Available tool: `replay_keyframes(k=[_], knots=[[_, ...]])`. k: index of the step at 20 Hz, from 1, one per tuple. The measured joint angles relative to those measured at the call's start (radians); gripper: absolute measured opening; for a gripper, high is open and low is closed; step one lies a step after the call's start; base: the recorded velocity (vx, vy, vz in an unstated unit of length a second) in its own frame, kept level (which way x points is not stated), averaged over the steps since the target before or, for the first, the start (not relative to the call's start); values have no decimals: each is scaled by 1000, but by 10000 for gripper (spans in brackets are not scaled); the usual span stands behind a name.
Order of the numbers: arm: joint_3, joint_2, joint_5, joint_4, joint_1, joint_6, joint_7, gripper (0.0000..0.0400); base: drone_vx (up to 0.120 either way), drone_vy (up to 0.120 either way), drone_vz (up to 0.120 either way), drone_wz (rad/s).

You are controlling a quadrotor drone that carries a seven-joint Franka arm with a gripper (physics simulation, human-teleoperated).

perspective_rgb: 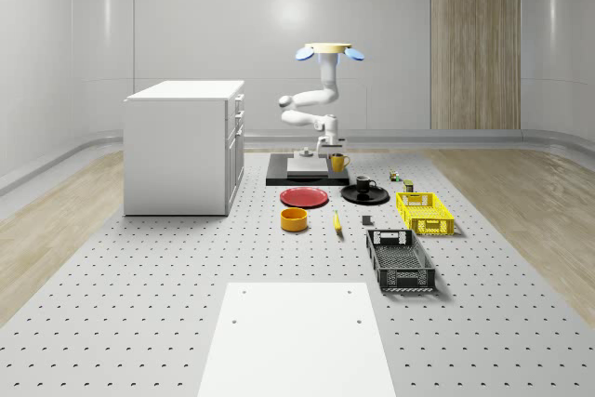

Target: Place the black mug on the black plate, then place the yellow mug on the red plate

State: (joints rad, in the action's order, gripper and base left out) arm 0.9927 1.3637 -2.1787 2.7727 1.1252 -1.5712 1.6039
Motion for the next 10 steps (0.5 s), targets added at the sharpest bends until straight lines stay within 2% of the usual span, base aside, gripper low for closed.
replay_keyframes(k=[3,6,10], knots=[[0,0,0,0,0,0,0,110,120,-120,0,0],[0,0,0,0,0,0,0,110,13,-120,0,0],[0,0,0,0,0,0,0,110,110,-120,0,0]])
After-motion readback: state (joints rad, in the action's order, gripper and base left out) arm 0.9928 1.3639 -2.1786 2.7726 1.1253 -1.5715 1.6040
